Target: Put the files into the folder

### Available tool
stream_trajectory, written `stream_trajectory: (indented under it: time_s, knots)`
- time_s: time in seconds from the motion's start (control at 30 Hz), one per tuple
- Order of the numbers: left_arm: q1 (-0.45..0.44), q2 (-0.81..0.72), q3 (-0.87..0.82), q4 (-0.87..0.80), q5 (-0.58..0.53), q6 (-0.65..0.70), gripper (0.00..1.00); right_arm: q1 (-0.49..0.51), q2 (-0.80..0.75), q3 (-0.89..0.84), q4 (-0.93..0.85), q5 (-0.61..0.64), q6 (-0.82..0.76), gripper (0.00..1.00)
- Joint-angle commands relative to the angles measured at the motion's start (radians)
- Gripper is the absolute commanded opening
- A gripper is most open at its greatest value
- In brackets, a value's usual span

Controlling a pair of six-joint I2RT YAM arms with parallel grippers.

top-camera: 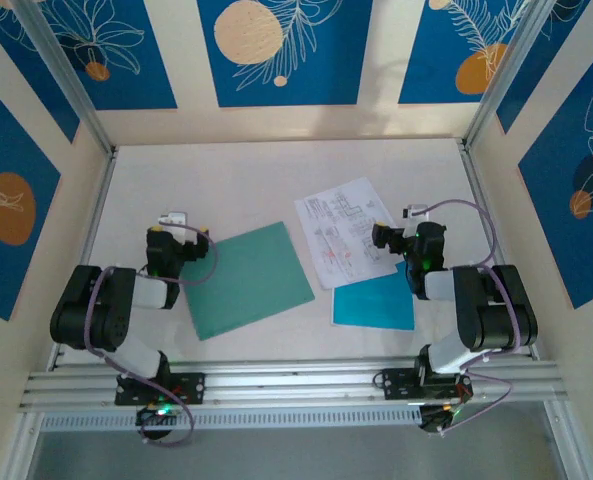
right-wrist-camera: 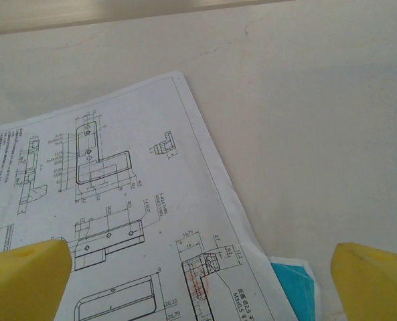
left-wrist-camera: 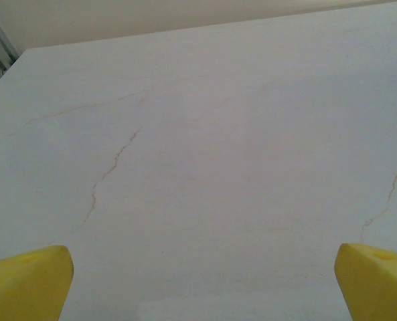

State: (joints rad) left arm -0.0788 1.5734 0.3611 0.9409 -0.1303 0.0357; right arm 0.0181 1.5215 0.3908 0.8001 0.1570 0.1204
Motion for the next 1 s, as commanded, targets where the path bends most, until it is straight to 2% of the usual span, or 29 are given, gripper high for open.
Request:
stream_trajectory:
  time_s: [0.0,0.7,0.83,0.9,0.97]
  knots:
    - [-0.002,-0.011,0.010,0.001,0.020,0.007,1.00,-0.004,0.000,0.014,0.030,0.019,-0.002,0.99]
    - [-0.003,-0.012,0.008,0.002,0.014,0.007,1.00,-0.007,-0.003,0.008,0.039,0.009,0.000,0.99]
    - [-0.014,-0.073,-0.039,0.049,-0.079,-0.009,1.00,0.023,-0.100,0.054,-0.121,0.103,-0.003,0.99]
    - [-0.072,-0.198,-0.013,-0.098,-0.168,0.035,1.00,0.059,-0.188,0.106,-0.255,0.179,-0.016,0.99]
    - [-0.139,-0.317,0.048,-0.248,-0.264,0.058,1.00,0.085,-0.298,0.155,-0.314,0.224,0.023,0.99]
